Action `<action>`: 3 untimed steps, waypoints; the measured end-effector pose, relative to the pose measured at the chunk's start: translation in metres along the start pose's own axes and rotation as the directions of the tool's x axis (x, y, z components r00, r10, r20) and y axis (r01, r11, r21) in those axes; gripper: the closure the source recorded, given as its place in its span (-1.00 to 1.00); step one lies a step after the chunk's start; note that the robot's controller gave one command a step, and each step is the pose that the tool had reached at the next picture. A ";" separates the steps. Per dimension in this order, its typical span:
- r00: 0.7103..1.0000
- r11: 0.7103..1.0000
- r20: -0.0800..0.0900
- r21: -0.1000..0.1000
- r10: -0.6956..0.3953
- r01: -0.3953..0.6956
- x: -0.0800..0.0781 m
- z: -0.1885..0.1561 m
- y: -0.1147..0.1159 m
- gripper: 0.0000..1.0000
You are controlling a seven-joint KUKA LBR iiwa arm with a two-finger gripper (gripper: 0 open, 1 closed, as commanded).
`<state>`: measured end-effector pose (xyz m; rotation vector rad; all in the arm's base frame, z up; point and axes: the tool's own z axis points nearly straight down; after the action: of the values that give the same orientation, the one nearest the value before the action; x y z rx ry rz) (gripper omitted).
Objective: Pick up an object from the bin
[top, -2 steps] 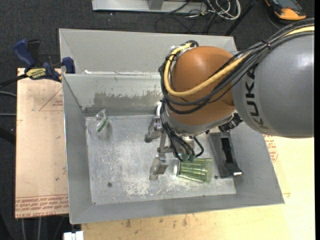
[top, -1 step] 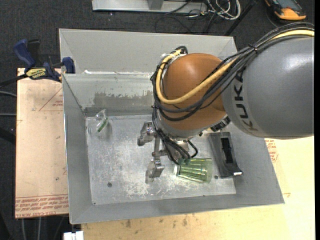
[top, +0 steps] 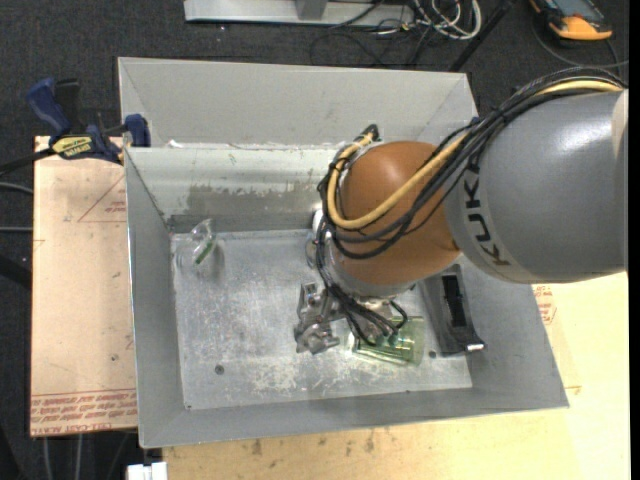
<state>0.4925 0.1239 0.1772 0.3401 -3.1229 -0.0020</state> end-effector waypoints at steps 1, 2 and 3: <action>1.000 1.000 0.000 0.000 0.000 0.000 0.000 0.000 0.000 1.00; 0.998 0.998 0.001 0.000 -0.063 0.063 0.005 0.012 -0.016 1.00; 0.982 0.982 0.000 0.001 -0.188 0.188 0.014 0.029 -0.025 1.00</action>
Offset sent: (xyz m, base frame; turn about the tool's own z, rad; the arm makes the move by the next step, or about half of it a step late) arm -0.0029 -0.0431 -0.0298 -0.1451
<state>0.4846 0.0963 0.1478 0.6341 -3.0770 -0.0006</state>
